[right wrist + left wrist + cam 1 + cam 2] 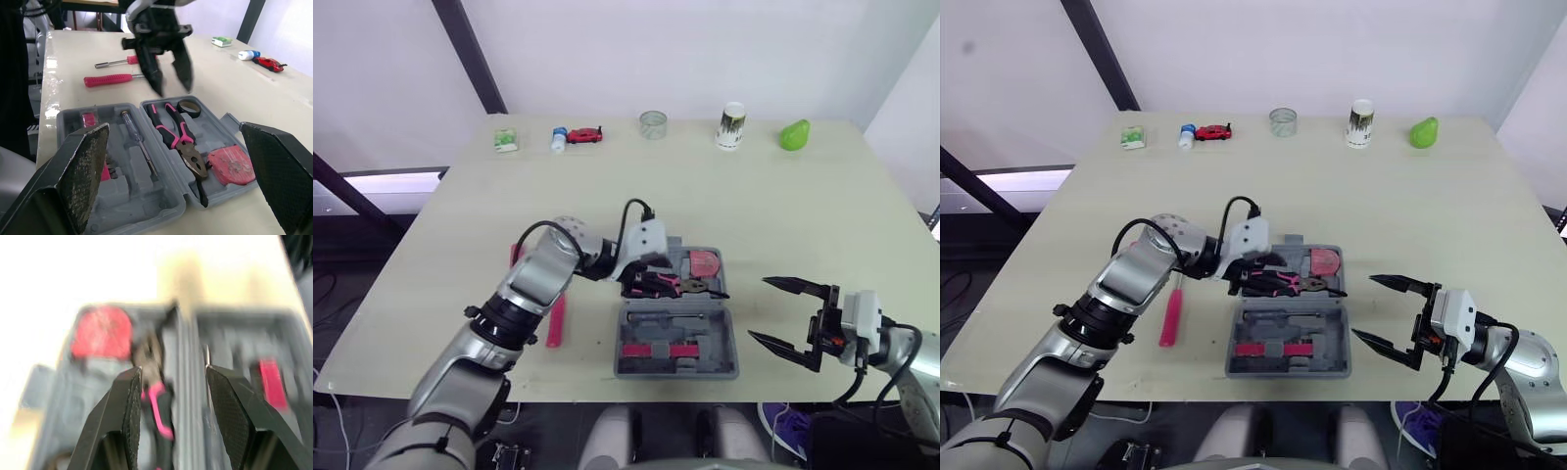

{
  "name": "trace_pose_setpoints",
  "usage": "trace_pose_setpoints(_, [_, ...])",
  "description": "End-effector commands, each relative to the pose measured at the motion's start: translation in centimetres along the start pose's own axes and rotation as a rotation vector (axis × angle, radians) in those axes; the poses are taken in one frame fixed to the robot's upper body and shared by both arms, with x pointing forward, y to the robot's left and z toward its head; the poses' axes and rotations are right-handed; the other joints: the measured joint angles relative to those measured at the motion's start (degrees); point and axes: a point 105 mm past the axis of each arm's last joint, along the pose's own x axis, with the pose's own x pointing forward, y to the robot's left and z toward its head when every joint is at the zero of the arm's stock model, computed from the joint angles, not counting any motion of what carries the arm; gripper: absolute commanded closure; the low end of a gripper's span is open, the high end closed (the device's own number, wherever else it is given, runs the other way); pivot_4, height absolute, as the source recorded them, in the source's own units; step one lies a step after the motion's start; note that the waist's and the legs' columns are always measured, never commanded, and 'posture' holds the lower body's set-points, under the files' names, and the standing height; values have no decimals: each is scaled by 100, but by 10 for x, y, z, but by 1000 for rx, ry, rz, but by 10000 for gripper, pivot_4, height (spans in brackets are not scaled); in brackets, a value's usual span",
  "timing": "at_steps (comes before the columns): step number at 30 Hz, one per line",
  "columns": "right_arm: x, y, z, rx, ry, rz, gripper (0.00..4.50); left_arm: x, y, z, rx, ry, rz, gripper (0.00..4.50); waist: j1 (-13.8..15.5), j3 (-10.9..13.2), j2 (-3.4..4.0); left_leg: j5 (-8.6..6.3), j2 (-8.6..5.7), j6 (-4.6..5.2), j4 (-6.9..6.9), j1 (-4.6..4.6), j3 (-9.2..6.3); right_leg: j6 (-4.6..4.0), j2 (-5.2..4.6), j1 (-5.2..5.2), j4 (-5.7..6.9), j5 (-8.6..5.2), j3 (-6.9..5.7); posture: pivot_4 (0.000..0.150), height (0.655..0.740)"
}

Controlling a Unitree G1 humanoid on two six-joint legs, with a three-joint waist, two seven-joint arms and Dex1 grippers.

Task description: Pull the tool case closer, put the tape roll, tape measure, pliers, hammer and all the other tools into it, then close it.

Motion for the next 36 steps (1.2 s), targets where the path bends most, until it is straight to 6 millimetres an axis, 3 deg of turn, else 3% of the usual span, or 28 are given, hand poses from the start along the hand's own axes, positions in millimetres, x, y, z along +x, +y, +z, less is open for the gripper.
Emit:
trace_pose_setpoints(1, [2, 0, 9, -34, -27, 9, 0, -7, 4, -2, 4, -55, 23, 22692, 1, 0, 0, 0, -2, 0, 0, -1, 0, 0, 0, -1, 0, 0, 0, 1500, 7400])
trace_pose_setpoints(8, [0, -2, 9, -36, -19, 10, 0, -3, -10, -21, 38, -179, 14, 22692, 13, 0, 0, 0, 1, 0, 1, 0, 1, 2, -2, 0, 0, 2, 1, 1500, 7400])
trace_pose_setpoints(12, [0, -2, 9, -34, -18, 9, 0, -2, -20, -31, 16, -190, -18, 34800, 15, 0, 1, 0, 1, 1, 5, -2, 0, 6, -2, 1, 0, 5, 0, 1500, 7400])
trace_pose_setpoints(14, [0, -1, 9, -33, -19, 10, 0, -1, -22, -40, 39, -165, -22, 43277, 11, 0, 1, -1, 0, 1, 5, -1, 2, 7, -2, 1, 0, 5, 2, 1500, 7400])
trace_pose_setpoints(15, [0, -2, 9, -33, -19, 10, 0, -1, -26, -44, 66, -163, -46, 44565, 11, -1, 1, -1, 0, 1, 5, -2, 2, 7, -2, 1, 0, 5, 2, 1500, 7400])
trace_pose_setpoints(24, [-2, -3, 7, -29, -12, 9, 0, 13, -41, -66, 19, -161, -113, 44565, 22, -1, 1, -1, -1, 1, 7, -3, 2, 9, -2, 1, -1, 7, 0, 1500, 7400])
trace_pose_setpoints(36, [-3, -4, 7, -30, -10, 3, 0, 26, -30, -76, 28, -134, -80, 44565, 9, -1, 1, -1, -5, 2, 7, -2, 2, 10, 0, 1, 0, 7, 0, 1500, 7400])
